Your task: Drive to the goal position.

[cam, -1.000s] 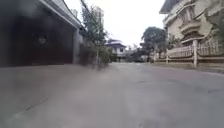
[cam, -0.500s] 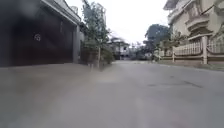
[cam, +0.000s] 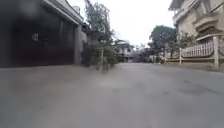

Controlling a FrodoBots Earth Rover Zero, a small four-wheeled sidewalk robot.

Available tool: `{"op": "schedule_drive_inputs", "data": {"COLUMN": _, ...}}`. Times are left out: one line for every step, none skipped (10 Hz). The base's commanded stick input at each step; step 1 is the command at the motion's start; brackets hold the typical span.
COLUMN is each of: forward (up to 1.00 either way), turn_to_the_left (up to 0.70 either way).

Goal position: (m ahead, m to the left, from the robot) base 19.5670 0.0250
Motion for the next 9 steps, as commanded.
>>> {"op": "schedule_drive_inputs", "data": {"forward": 1.0, "turn_to_the_left": 0.0}}
{"op": "schedule_drive_inputs", "data": {"forward": 1.0, "turn_to_the_left": 0.0}}
{"op": "schedule_drive_inputs", "data": {"forward": 1.0, "turn_to_the_left": 0.0}}
{"op": "schedule_drive_inputs", "data": {"forward": 1.0, "turn_to_the_left": 0.0}}
{"op": "schedule_drive_inputs", "data": {"forward": 1.0, "turn_to_the_left": 0.0}}
{"op": "schedule_drive_inputs", "data": {"forward": 1.0, "turn_to_the_left": 0.0}}
{"op": "schedule_drive_inputs", "data": {"forward": 1.0, "turn_to_the_left": -0.28}}
{"op": "schedule_drive_inputs", "data": {"forward": 1.0, "turn_to_the_left": -0.4}}
{"op": "schedule_drive_inputs", "data": {"forward": 1.0, "turn_to_the_left": -0.4}}
